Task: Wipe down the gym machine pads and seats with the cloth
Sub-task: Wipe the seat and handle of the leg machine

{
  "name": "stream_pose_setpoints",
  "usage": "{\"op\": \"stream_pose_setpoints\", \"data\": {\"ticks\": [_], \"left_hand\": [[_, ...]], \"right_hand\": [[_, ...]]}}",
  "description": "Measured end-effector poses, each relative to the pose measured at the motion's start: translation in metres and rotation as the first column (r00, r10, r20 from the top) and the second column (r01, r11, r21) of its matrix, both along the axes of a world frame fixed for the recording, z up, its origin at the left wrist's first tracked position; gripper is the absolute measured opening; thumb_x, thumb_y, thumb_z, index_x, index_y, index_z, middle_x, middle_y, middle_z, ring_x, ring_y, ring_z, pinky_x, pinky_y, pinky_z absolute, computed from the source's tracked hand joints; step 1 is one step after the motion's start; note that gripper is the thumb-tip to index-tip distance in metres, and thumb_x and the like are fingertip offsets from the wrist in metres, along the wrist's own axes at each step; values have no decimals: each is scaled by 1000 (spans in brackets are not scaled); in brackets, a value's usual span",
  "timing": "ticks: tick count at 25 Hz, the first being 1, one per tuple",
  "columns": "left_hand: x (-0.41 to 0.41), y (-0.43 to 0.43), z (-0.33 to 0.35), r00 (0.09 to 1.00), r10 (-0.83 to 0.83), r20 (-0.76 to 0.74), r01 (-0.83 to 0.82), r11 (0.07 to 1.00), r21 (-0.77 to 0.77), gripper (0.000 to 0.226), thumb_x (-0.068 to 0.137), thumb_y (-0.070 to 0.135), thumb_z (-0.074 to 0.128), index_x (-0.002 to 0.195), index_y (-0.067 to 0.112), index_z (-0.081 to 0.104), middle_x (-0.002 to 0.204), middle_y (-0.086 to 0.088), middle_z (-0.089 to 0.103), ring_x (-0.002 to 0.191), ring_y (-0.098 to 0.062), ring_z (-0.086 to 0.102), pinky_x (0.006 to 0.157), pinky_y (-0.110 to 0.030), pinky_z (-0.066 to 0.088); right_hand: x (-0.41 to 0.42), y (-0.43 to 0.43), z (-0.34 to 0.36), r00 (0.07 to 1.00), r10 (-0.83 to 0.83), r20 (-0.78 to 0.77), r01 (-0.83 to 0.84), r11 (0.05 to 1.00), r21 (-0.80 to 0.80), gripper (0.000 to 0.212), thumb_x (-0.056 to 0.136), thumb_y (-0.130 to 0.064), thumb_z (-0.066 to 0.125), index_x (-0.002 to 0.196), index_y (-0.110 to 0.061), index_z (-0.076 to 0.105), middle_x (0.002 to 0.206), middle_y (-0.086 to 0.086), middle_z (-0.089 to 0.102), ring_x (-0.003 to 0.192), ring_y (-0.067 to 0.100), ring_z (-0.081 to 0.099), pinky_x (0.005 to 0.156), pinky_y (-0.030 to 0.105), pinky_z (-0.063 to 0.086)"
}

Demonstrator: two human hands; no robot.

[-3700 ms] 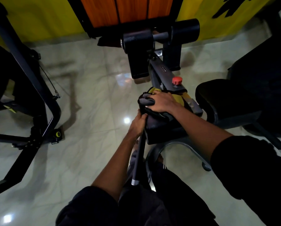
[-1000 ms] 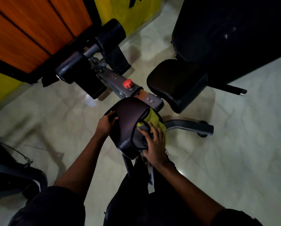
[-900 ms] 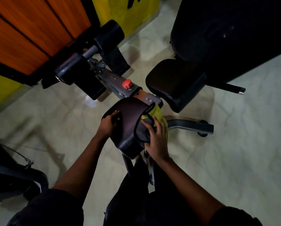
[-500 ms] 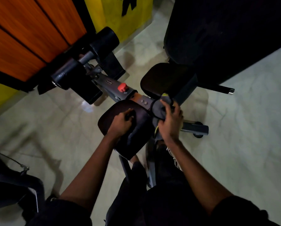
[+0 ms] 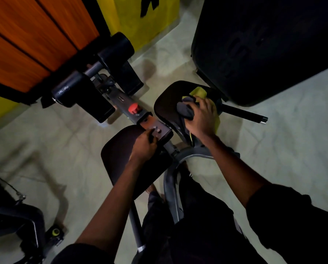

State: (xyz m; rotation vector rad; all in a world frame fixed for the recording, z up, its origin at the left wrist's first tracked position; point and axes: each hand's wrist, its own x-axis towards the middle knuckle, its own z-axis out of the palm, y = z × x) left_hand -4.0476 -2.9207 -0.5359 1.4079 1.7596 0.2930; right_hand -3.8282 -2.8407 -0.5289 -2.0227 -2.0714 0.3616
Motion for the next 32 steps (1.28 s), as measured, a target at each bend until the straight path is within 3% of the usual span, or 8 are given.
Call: {"op": "stream_pose_setpoints", "data": {"ticks": [6,10,15,18,21,23,27,32], "left_hand": [[19,18,4,998,63,25,-62,998,-25,42,101,33,49,142,25,51,129,-5,66,118,-23,62,85,-25,46],[39,38,11,998,-8,59,10,1000,-26,54,98,42,56,147,23,44,122,4,65,94,-8,66,73,-20,47],[41,38,-6,988,105,111,-95,991,-93,69,88,58,64,143,19,49,121,2,65,112,-11,63,87,-28,52],[40,37,-13,970,160,181,-139,983,-120,78,80,68,64,134,14,53,114,-3,70,101,-10,69,76,-21,52],[37,36,-14,975,161,151,-140,980,-141,48,88,51,67,114,12,65,87,2,70,72,9,64,68,-14,48],[34,29,-17,987,107,119,-90,986,-143,46,87,56,66,105,14,66,83,-1,72,75,6,65,73,-22,48],[32,23,-20,988,116,103,-103,987,-124,55,79,69,66,126,40,57,96,2,75,98,-8,70,82,-27,52],[32,25,-14,996,76,39,-73,994,-78,61,87,55,64,139,25,56,121,-5,70,112,-16,64,90,-30,48]], "right_hand": [[-3,-28,-12,998,10,-59,-9,1000,10,72,63,-35,71,133,-39,56,150,-1,43,141,31,34,112,51,29],[20,-39,-20,984,18,-178,-15,1000,20,88,56,-20,72,140,-33,52,155,2,37,142,35,31,113,53,32],[58,21,-21,973,-147,-180,136,988,-68,79,67,-26,77,138,-41,47,153,-1,35,141,32,35,107,53,41],[72,55,-14,963,-146,-229,122,986,-116,65,72,-31,71,131,-45,47,142,-1,42,125,32,49,98,52,47],[65,49,-15,944,-230,-235,202,970,-139,66,75,-33,72,135,-43,46,144,1,42,125,32,49,99,50,46],[53,26,-15,956,-237,-173,218,969,-120,76,72,-31,77,140,-40,46,152,4,36,136,35,40,107,52,41],[37,-11,-14,995,78,-56,-84,989,-118,81,65,-29,81,140,-39,50,157,2,34,144,38,27,112,56,30],[18,18,5,909,408,86,-394,908,-139,63,66,-38,73,127,-37,60,140,3,51,135,33,39,108,50,30]]}}
